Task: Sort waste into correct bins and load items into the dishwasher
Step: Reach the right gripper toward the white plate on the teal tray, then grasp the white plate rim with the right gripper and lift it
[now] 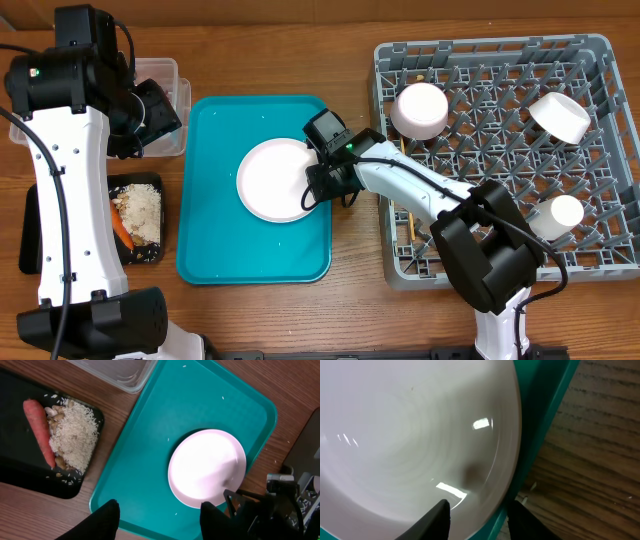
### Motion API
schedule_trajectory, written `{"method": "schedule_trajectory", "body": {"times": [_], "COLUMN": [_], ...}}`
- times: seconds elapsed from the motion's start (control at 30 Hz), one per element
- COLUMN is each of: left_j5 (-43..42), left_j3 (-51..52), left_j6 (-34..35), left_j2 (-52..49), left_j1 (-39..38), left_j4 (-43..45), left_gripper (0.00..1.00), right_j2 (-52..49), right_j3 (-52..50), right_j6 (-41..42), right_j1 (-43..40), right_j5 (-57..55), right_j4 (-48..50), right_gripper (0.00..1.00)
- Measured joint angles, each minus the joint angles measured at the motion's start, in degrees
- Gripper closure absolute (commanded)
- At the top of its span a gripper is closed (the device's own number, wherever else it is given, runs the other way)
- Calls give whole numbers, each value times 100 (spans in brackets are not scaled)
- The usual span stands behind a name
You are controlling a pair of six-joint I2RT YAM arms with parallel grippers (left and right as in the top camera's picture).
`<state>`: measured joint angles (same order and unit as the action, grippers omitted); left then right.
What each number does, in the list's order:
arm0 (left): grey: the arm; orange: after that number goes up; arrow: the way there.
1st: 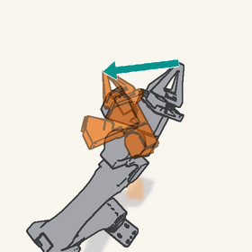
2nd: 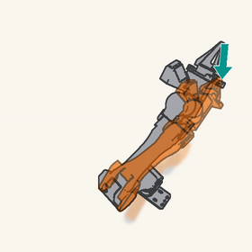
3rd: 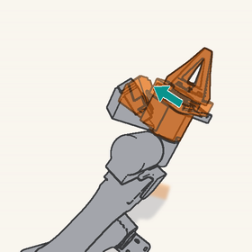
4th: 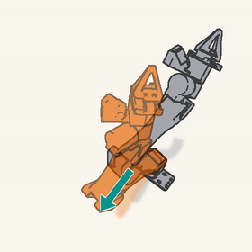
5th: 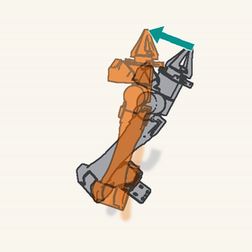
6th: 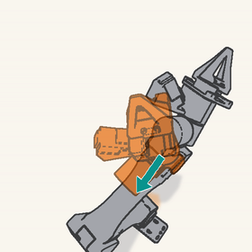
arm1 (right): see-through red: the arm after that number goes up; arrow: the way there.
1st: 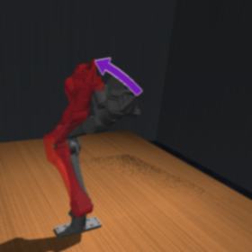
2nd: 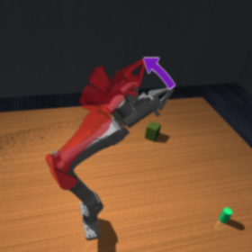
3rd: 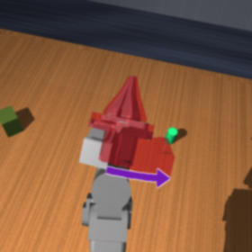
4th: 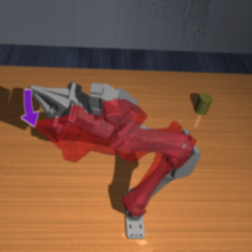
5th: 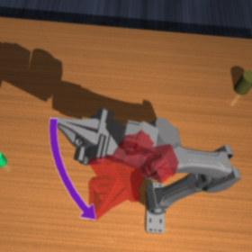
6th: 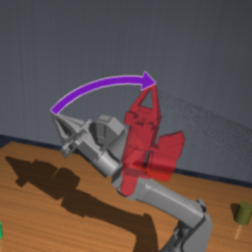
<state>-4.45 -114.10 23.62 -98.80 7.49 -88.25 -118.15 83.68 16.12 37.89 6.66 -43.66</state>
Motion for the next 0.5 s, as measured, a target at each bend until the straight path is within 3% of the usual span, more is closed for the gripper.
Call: {"method": "schedule_trajectory", "body": {"times": [0.5], "left_j5": [0], "left_j3": [0], "left_j6": [0], "left_j2": [0], "left_j1": [0], "left_j4": [11], "left_gripper": [45], "right_j2": [0], "right_j3": [103], "right_j6": [35], "right_j1": [9], "right_j5": [411], "right_j4": [-90], "right_gripper": [59]}}
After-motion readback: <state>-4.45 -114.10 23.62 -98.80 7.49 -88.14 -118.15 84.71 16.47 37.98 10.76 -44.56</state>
